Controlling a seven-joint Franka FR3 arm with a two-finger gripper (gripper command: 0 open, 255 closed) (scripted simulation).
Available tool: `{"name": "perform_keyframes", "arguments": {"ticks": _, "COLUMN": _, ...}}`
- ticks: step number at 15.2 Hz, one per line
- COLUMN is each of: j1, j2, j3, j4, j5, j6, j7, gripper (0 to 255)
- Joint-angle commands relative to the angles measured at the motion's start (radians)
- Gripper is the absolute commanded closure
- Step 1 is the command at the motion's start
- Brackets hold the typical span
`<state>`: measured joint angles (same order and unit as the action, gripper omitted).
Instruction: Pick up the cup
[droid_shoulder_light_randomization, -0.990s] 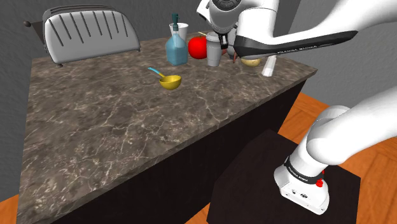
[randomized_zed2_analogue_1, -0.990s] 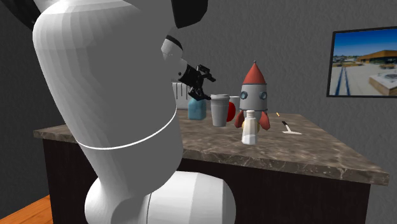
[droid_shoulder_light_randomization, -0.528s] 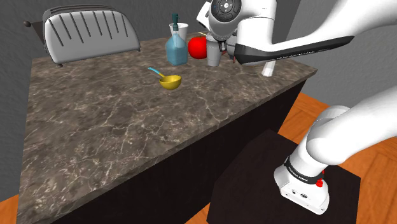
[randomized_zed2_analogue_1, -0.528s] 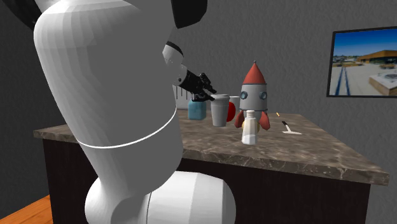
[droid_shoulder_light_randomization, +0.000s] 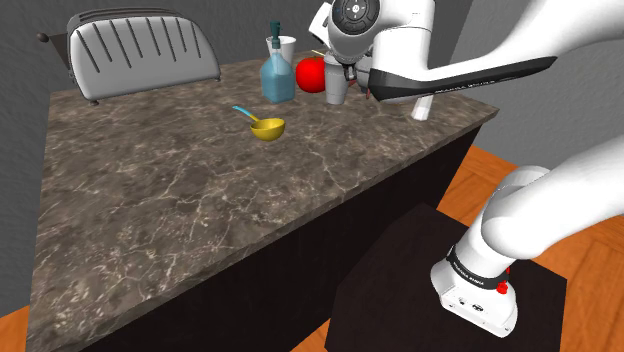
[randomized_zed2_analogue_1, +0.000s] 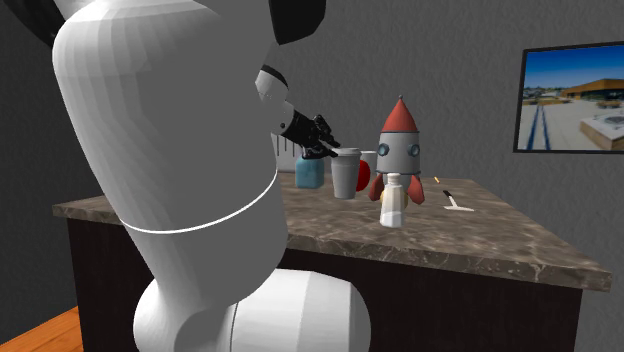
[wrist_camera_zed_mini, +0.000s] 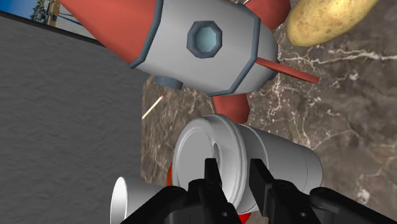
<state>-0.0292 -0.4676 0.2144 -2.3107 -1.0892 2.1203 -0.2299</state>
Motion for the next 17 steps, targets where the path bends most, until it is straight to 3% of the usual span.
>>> {"name": "perform_keyframes", "arguments": {"ticks": 1, "j1": 0.001, "j2": -0.001, "j3": -0.001, "j4": 0.009, "j5": 0.007, "j6": -0.006, "j7": -0.012, "gripper": 255}}
{"name": "perform_keyframes", "arguments": {"ticks": 17, "j1": 0.014, "j2": -0.003, "j3": -0.011, "j4": 0.167, "j5": 0.079, "j6": -0.09, "j7": -0.168, "gripper": 255}}
